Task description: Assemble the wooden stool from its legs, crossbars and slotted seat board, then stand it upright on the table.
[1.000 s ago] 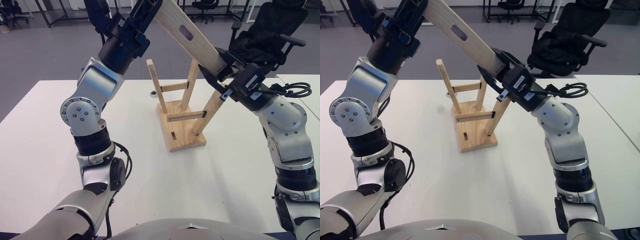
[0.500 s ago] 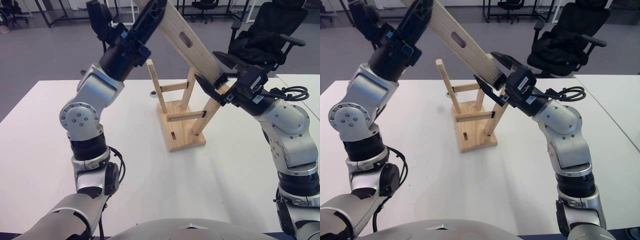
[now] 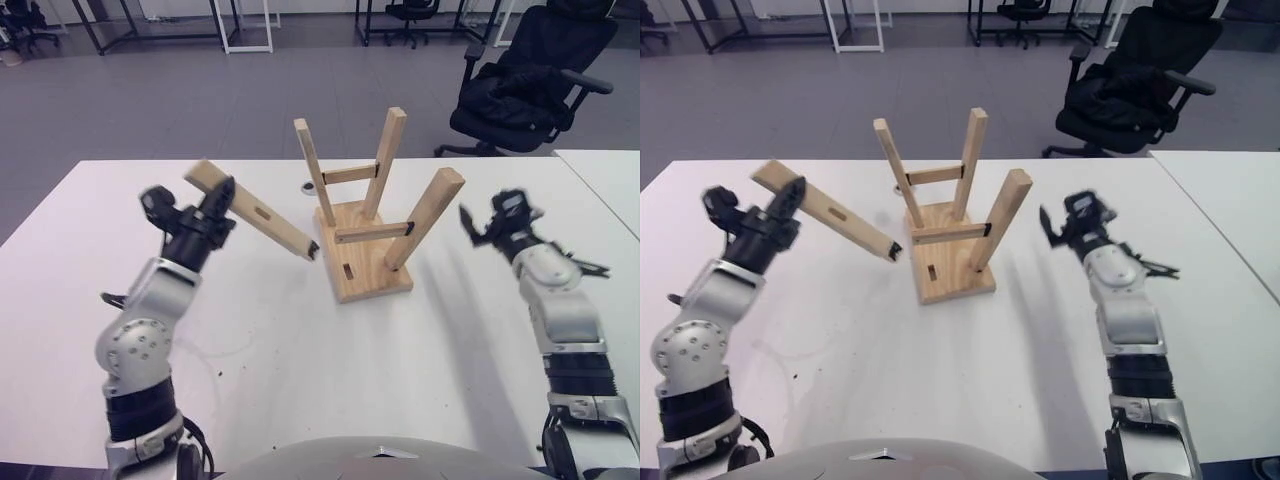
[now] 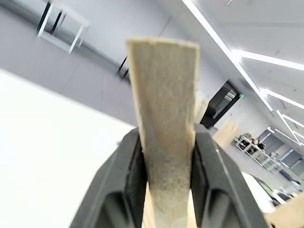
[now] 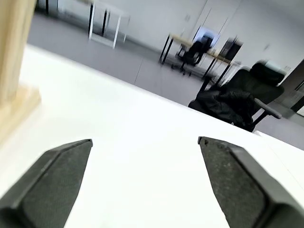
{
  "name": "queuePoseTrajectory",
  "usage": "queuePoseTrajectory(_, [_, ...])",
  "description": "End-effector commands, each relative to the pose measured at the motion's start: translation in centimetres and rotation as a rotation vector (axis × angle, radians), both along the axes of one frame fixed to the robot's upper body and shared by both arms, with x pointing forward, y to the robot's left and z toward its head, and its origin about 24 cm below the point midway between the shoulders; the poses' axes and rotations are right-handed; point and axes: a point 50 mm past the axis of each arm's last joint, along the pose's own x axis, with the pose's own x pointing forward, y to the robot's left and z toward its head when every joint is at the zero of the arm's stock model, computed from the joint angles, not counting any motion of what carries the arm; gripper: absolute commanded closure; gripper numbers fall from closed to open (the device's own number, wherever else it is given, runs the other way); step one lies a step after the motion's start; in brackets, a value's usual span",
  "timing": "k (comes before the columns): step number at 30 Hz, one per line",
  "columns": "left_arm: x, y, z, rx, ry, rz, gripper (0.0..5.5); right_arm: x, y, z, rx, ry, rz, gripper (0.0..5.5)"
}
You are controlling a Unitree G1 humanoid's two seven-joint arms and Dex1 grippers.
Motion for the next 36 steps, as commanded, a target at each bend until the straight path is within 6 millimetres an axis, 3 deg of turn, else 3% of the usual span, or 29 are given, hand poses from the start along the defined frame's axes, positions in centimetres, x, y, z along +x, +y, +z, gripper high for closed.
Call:
queuePoseTrajectory(1, [-0.5, -0.4, -2.5, -0.118, 0.129, 0.144, 4.47, -0.9, 1.6, -6.6, -0.087, 0.167, 0.102, 1.36])
queuePoseTrajectory(5, [-1.8, -0.8, -3.2, -0.194, 0.209, 0.219, 4.47, -2.2, 3.9, -8.7, -0.07, 0.191, 0.266, 1.36])
queuePoseTrajectory(11, [-2.1, -0.9, -1.2, -0.25, 0.176, 0.264, 4.47, -3.6, 8.0, -7.2, -0.01, 0.096, 0.537, 1.36])
queuePoseTrajectory(19, [-2.6, -1.0, 1.0, -0.13, 0.108, 0.262, 4.48, -3.7, 8.4, -6.9, 0.002, 0.09, 0.546, 1.36])
queuePoseTrajectory(29, [-0.6, -1.5, -3.1, 0.074, 0.259, 0.238, 4.48, -3.7, 8.0, -7.1, 0.003, 0.076, 0.487, 1.36])
queuePoseTrajectory(36, [-0.4, -3.1, -3.2, 0.302, 0.27, 0.159, 4.48, -4.1, 8.5, -7.4, -0.024, 0.07, 0.496, 1.36])
